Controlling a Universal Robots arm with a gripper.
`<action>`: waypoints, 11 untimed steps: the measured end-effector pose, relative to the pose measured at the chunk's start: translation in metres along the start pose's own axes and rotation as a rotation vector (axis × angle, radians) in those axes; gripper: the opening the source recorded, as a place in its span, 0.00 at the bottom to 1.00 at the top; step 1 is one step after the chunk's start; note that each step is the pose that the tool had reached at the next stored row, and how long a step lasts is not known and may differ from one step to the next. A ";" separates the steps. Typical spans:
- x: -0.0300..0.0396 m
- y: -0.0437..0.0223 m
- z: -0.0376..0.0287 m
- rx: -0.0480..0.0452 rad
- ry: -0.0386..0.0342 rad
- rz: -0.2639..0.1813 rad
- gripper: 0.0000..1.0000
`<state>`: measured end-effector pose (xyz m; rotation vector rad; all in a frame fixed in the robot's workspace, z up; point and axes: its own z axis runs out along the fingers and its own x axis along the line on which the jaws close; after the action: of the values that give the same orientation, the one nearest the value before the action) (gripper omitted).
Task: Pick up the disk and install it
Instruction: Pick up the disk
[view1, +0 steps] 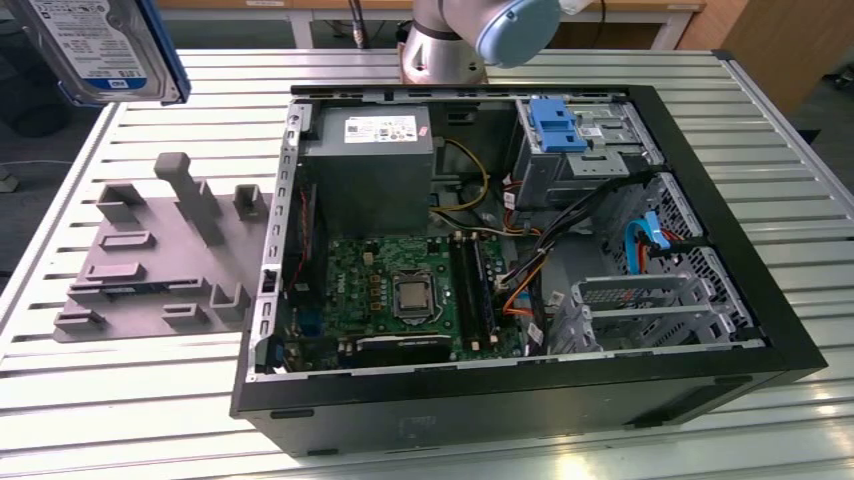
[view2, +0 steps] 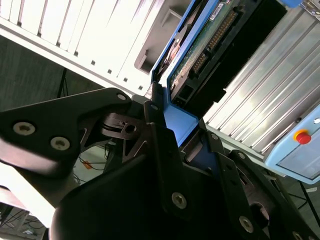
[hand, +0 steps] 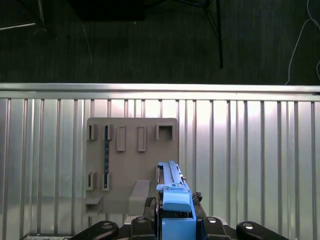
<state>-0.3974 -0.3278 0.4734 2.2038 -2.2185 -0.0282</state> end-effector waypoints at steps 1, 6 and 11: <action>0.0000 -0.0005 0.0000 0.0000 0.0000 0.000 0.36; 0.0000 -0.0024 0.0000 0.0001 0.0000 0.000 0.36; 0.0000 -0.0041 -0.0001 0.0000 0.0000 0.000 0.36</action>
<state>-0.3934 -0.3278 0.4734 2.2038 -2.2184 -0.0283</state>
